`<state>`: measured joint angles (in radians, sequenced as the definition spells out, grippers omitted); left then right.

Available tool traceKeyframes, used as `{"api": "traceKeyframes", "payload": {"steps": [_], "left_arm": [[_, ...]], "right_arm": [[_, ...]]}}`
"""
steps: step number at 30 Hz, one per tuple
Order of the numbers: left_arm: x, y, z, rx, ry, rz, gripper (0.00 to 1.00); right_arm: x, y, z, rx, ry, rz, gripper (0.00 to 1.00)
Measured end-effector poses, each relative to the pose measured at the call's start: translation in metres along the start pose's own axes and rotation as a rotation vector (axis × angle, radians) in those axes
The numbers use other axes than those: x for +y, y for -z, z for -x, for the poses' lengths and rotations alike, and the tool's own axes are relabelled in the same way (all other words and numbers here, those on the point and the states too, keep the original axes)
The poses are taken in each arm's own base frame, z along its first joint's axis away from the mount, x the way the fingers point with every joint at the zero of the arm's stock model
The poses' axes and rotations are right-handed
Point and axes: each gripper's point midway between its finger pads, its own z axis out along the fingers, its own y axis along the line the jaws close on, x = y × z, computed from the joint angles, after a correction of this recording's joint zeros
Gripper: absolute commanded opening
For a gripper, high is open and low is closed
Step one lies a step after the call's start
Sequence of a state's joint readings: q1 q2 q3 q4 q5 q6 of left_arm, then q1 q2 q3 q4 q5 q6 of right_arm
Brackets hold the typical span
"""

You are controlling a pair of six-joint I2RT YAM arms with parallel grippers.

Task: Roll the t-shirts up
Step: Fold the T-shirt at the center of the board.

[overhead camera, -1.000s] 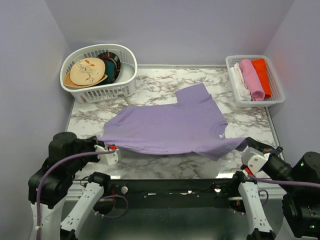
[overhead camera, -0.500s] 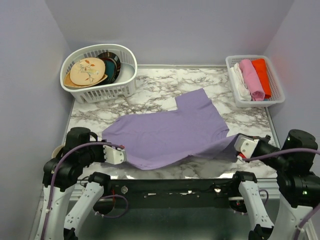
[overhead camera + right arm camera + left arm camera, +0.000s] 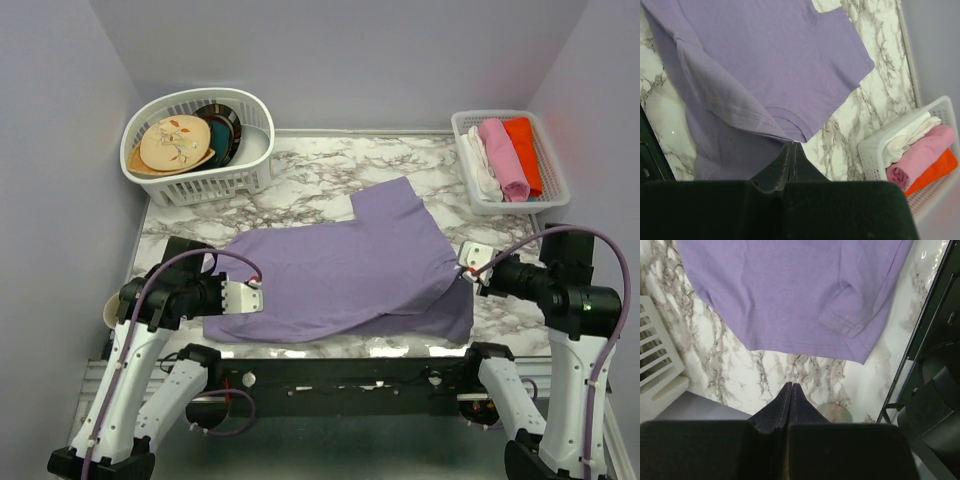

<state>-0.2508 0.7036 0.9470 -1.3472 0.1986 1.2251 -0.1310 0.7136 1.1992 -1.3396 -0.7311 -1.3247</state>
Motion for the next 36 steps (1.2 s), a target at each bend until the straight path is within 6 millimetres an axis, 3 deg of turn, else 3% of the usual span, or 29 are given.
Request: {"api": "traceKeyframes", "payload": {"steps": [2, 7, 8, 9, 12, 15, 19, 21, 23, 24, 26, 32, 36], "left_arm": [[-0.001, -0.005, -0.001, 0.006, 0.031, -0.02, 0.25], [0.004, -0.031, -0.003, 0.038, 0.185, -0.092, 0.26], [0.006, -0.036, -0.003, 0.046, 0.219, -0.109, 0.29], [0.009, -0.042, -0.002, 0.054, 0.251, -0.121, 0.3], [0.019, -0.057, -0.001, 0.075, 0.369, -0.125, 0.36], [0.039, -0.069, -0.002, 0.094, 0.478, -0.054, 0.39], [0.076, -0.077, -0.004, 0.117, 0.608, 0.079, 0.39], [0.093, -0.083, -0.005, 0.123, 0.659, 0.137, 0.39], [0.102, -0.087, -0.005, 0.124, 0.696, 0.165, 0.39], [0.107, -0.09, -0.005, 0.124, 0.716, 0.174, 0.39], [0.112, -0.098, -0.004, 0.121, 0.746, 0.179, 0.39], [0.117, -0.113, -0.001, 0.124, 0.803, 0.152, 0.39], [0.124, -0.119, 0.0, 0.131, 0.81, 0.141, 0.39]], "right_arm": [[0.001, -0.005, -0.005, 0.005, -0.015, 0.021, 0.0], [0.003, -0.015, -0.015, 0.015, -0.057, 0.063, 0.03], [0.002, -0.017, -0.016, 0.016, -0.063, 0.068, 0.16], [0.001, -0.019, -0.017, 0.017, -0.071, 0.073, 0.43], [-0.003, -0.024, -0.02, 0.018, -0.099, 0.088, 0.66], [-0.014, -0.032, -0.023, 0.015, -0.163, 0.08, 0.67], [-0.055, -0.049, -0.025, 0.005, -0.307, 0.042, 0.64], [-0.093, -0.07, -0.031, -0.006, -0.397, 0.025, 0.63], [-0.119, -0.089, -0.036, -0.013, -0.47, 0.018, 0.62], [-0.141, -0.112, -0.046, -0.007, -0.545, 0.022, 0.62], [-0.164, -0.14, -0.056, -0.004, -0.614, 0.023, 0.62], [-0.195, -0.223, -0.075, 0.041, -0.728, 0.041, 0.61], [-0.236, -0.276, -0.088, 0.074, -0.773, -0.039, 0.57]]}}
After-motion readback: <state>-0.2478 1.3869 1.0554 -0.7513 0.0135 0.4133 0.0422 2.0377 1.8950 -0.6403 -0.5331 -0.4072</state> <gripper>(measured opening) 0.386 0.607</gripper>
